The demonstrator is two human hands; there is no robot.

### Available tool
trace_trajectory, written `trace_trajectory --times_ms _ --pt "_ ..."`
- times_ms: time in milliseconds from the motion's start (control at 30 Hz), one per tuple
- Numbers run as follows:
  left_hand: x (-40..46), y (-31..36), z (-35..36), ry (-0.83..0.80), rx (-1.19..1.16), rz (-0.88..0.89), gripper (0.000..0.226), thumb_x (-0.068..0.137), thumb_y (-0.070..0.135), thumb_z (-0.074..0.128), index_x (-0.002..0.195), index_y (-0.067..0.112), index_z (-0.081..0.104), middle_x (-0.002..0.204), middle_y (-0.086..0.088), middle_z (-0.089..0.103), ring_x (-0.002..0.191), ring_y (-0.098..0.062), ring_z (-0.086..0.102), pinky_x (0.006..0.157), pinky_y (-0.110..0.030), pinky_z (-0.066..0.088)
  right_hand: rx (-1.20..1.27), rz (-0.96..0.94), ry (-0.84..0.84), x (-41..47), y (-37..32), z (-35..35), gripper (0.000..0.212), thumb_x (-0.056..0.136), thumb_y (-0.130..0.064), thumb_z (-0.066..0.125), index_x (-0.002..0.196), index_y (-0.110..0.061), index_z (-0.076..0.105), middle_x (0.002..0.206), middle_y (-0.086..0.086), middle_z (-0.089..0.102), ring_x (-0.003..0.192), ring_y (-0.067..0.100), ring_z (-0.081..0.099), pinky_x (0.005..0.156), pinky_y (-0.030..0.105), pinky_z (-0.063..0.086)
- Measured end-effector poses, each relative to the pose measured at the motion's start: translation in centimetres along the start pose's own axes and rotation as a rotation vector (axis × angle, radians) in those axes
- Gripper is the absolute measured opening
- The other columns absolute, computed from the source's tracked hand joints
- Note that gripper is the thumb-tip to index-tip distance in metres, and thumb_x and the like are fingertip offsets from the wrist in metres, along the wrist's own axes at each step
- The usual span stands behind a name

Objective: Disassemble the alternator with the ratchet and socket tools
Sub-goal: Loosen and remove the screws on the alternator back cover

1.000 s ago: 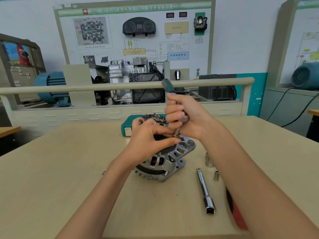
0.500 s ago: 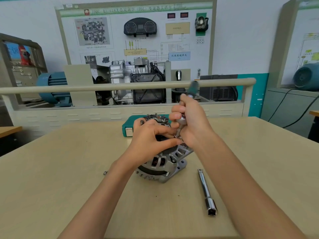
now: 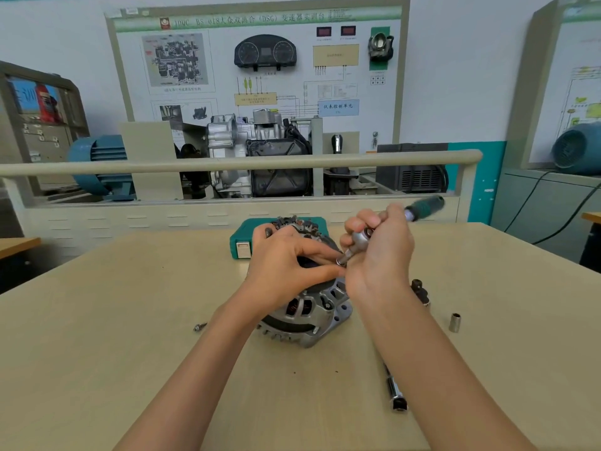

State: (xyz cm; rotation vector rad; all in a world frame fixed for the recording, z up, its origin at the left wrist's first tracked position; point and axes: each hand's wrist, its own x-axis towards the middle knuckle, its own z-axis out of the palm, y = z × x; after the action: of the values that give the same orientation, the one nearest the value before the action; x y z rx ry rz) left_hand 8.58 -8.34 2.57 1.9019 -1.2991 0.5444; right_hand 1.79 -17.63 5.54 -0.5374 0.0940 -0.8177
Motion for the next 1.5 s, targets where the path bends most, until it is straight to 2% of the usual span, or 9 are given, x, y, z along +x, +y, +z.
trace_trajectory --times_ms 233,333,433,633,833,1000,1267,1400,1500 --pt "-0.1 -0.3 -0.3 0.009 0.035 0.020 0.007 0.072 0.042 0.073 0.068 0.040 0.068 0.075 0.010 0.064 0.084 -0.005 0.043 0.089 -0.011 0.012 -0.503 0.511 -0.536 1.6 -1.5 2.2 0.039 0.099 -0.028 0.039 0.061 -0.021 0.034 0.033 -0.010 0.031 0.025 0.001 0.032 0.029 0.012 0.020" --pt "-0.2 -0.4 -0.5 -0.019 0.012 0.001 0.007 0.074 0.039 0.074 0.068 0.036 0.071 0.071 0.023 0.061 0.088 -0.002 0.041 0.089 -0.006 0.009 -0.514 0.621 -0.613 1.9 -1.6 2.5 0.039 0.099 -0.028 0.039 0.061 -0.019 0.037 0.033 -0.010 0.031 0.026 0.001 0.033 0.029 0.012 0.020" --pt "-0.1 -0.3 -0.4 -0.009 0.028 0.013 0.024 0.073 0.038 0.074 0.059 0.050 0.059 0.058 0.033 0.055 0.083 -0.001 0.044 0.089 -0.009 0.011 -0.395 0.545 -0.569 1.6 -1.6 1.9 0.038 0.099 -0.030 0.039 0.063 -0.019 0.037 0.034 -0.011 0.032 0.027 0.001 0.033 0.029 0.013 0.020" --pt "0.1 0.2 0.0 -0.009 0.006 0.003 0.017 0.073 0.040 0.074 0.076 0.053 0.063 0.076 0.021 0.071 0.083 0.018 0.043 0.081 -0.026 0.015 -0.035 -0.033 0.009 0.3 0.3 0.3 0.023 0.100 -0.024 0.033 0.078 -0.022 0.038 0.038 -0.011 0.040 0.034 0.004 0.042 0.036 0.013 0.031" --pt "0.0 0.0 -0.3 -0.037 0.010 -0.014 0.012 0.076 0.040 0.071 0.065 0.035 0.068 0.065 0.022 0.065 0.079 0.006 0.046 0.085 -0.023 0.015 -0.411 0.386 -0.316 1.7 -0.9 2.2 0.033 0.099 -0.027 0.039 0.066 -0.023 0.034 0.035 -0.010 0.034 0.029 0.002 0.036 0.031 0.012 0.021" --pt "0.0 0.0 -0.5 -0.066 -0.013 -0.027 0.020 0.078 0.042 0.068 0.063 0.051 0.059 0.066 0.033 0.062 0.082 -0.002 0.046 0.090 -0.019 0.013 -0.332 0.617 -0.521 2.5 -2.1 1.8 0.035 0.098 -0.027 0.040 0.064 -0.021 0.037 0.035 -0.011 0.033 0.028 0.000 0.035 0.031 0.012 0.020" --pt "-0.2 0.0 -0.4 -0.015 -0.007 0.036 0.027 0.077 0.032 0.072 0.079 0.055 0.059 0.077 0.043 0.057 0.082 0.012 0.044 0.091 -0.010 0.010 -0.130 -0.192 -0.011 -1.3 1.1 0.7 0.026 0.103 -0.024 0.028 0.078 -0.017 0.033 0.047 -0.009 0.044 0.036 0.007 0.048 0.037 0.018 0.035" --pt "0.0 0.1 -0.3 -0.009 0.004 0.024 0.009 0.078 0.039 0.069 0.079 0.048 0.066 0.077 0.032 0.065 0.082 0.013 0.045 0.090 -0.020 0.015 -0.269 0.070 -0.104 0.5 0.0 1.7 0.027 0.100 -0.019 0.031 0.073 -0.018 0.034 0.038 -0.009 0.040 0.029 0.006 0.039 0.032 0.014 0.026" --pt "0.0 0.0 -0.2 -0.025 0.002 0.006 0.015 0.079 0.040 0.070 0.075 0.053 0.063 0.075 0.028 0.067 0.082 0.003 0.044 0.090 -0.024 0.015 -0.391 0.468 -0.373 2.0 -1.6 1.9 0.033 0.098 -0.022 0.036 0.065 -0.022 0.033 0.035 -0.010 0.035 0.025 0.003 0.031 0.027 0.014 0.019"
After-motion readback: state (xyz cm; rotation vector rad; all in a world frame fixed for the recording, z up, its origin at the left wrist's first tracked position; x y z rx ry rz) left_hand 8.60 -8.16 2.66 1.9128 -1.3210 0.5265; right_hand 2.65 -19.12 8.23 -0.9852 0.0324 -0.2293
